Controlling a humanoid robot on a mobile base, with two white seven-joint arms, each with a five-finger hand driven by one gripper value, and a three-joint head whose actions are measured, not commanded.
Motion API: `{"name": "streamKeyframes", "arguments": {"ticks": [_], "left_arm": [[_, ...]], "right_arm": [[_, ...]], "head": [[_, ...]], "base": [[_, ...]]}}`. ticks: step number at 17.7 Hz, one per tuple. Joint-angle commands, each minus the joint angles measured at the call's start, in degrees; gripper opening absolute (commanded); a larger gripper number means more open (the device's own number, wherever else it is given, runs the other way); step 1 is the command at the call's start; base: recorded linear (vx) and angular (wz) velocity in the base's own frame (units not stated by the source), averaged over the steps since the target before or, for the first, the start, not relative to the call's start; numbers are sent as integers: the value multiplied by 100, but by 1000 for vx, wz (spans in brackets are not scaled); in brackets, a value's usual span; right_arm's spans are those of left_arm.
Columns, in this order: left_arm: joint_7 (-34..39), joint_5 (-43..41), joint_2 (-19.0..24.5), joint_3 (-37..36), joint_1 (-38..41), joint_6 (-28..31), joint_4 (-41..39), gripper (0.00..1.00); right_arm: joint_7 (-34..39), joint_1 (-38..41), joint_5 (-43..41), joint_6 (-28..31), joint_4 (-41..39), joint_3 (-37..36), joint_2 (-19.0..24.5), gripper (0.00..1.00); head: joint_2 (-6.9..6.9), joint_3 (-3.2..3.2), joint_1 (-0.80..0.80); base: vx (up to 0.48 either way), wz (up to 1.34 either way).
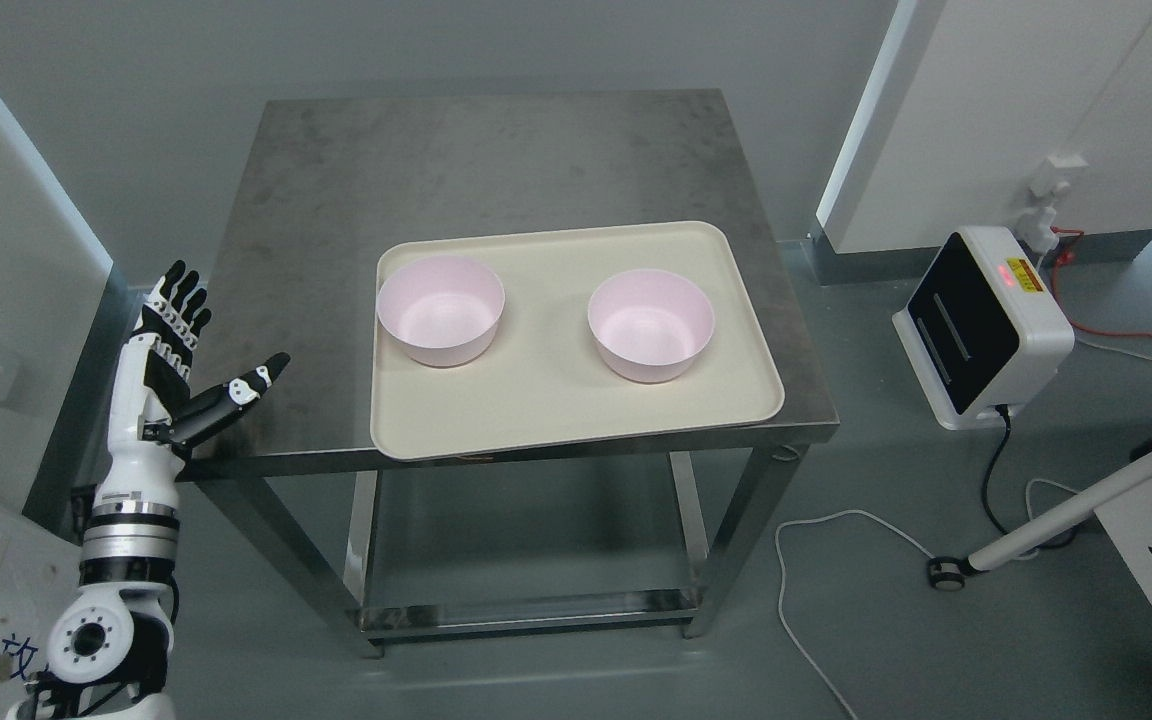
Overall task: Stack pink IKEA bowls on left shelf middle
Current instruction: 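Raise the left hand and reach toward the pink bowl nearer the arm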
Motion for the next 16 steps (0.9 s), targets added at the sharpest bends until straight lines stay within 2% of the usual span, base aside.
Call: {"name": "streamKeyframes", "arguments": {"ticks": [1,3,5,8,11,14,16], "left_arm": [[-52,-4,-113,94,-129,-18,5,100],[-113,-4,-34,103,-331,-27,5,100],[-533,-4,255,69,-761,34,49,100],[-1840,-109,800,-421,-1788,78,443,100],[-3003,-1047,1398,-1502,-2571,78,1111,100],[-3759,-2224,1461,-1777,-3108,96,1393,99],[-3954,-2920,1373,-1978,-3398,166,1578,98]], "right_arm": [[-4,0,44,4,0,-53,-100,100],[-4,0,44,4,0,-53,-100,100],[-4,0,44,4,0,-62,-100,100],[-4,0,44,4,0,-53,-100,100],[-4,0,44,4,0,-53,-100,100],[-4,0,44,4,0,-53,-100,100],[5,0,44,4,0,-53,-100,100]], "head": [[0,0,0],[0,0,0],[0,0,0],[0,0,0],[0,0,0],[0,0,0],[0,0,0]], "base": [[36,91],[35,104],[23,102],[4,29],[-4,-17],[0,0],[0,0]]}}
